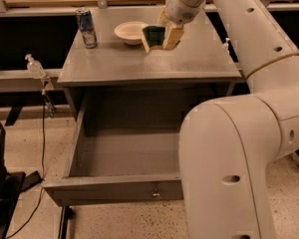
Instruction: Pick sponge from top drawer and place on counter
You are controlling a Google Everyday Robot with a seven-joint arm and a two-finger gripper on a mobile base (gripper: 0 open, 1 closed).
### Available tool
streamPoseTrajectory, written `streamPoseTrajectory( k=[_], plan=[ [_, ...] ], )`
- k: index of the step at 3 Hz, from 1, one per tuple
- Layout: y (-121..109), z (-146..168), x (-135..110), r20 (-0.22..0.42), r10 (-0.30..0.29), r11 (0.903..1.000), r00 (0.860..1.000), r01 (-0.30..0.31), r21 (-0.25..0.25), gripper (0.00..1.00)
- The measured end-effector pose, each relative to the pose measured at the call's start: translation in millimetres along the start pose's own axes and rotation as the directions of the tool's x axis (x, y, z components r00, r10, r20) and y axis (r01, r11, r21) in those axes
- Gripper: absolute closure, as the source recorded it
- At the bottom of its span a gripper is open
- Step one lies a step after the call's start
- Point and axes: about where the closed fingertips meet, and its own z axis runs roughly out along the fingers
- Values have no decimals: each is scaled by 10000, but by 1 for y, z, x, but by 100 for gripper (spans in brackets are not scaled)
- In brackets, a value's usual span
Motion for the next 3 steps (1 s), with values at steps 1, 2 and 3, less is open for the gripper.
streamPoseTrajectory(
  k=[1, 2, 3],
  plan=[
    [6, 13, 25, -761, 1351, 9899, 9879, -1378, -322, 79],
    [29, 43, 45, -819, 2266, 9659, 9706, -2347, -1095, 56],
    [27, 49, 44, -787, 2279, 9660, 9705, -2355, -1067, 33]
  ],
)
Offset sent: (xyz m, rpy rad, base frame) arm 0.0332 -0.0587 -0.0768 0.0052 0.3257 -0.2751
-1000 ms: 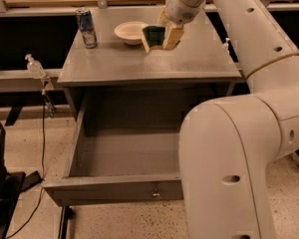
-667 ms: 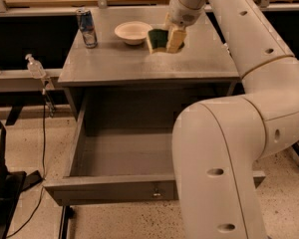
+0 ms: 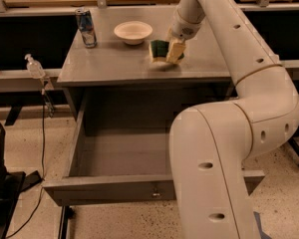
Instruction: Pick sponge from top drawer and place on counter
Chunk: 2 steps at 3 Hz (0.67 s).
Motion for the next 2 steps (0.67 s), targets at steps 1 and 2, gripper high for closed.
streamPoseTrajectory(
  k=[1, 2],
  plan=[
    [0, 3, 0, 161, 16, 10000, 9999, -16, 25, 2],
    [10, -6, 2, 825, 118, 9998, 9965, -103, -187, 0]
  ],
)
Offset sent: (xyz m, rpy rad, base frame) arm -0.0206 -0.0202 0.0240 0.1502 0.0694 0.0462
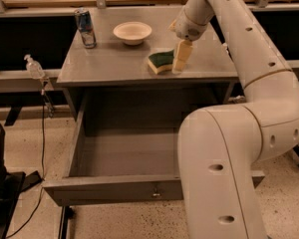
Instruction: Pick sponge from top drawer and place on counter
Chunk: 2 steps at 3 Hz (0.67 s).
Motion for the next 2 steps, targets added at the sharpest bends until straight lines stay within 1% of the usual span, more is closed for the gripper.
streamPoseTrajectory(
  k=[1, 2],
  plan=[
    [18, -46, 15, 1724, 727, 9970, 9823, -761, 131, 0],
    [57, -105, 78, 2720, 1826, 9816, 9448, -1911, 47, 0]
  ],
)
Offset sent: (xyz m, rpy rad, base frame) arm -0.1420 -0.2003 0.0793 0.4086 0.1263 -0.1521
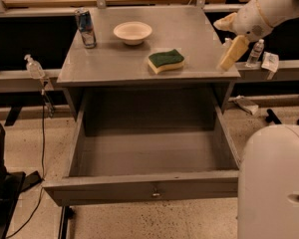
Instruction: Pick sponge from top drawer and place on counter
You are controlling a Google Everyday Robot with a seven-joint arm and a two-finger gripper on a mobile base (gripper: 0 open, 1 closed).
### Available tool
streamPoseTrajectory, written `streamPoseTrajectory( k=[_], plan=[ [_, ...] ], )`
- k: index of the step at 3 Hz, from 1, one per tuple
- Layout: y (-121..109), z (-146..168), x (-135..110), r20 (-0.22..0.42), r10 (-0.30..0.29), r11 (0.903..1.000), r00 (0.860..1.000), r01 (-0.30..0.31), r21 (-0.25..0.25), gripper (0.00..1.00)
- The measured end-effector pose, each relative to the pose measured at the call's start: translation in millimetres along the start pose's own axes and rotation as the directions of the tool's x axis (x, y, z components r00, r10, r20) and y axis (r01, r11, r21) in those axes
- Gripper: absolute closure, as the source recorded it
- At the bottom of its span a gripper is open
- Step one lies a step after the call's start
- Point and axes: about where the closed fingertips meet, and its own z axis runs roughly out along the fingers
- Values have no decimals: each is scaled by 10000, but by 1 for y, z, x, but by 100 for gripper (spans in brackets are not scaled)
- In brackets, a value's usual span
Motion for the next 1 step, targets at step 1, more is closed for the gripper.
streamPoseTrajectory(
  k=[1],
  plan=[
    [-10, 11, -6, -25, -101, 9998, 9999, 101, 186, 0]
  ],
)
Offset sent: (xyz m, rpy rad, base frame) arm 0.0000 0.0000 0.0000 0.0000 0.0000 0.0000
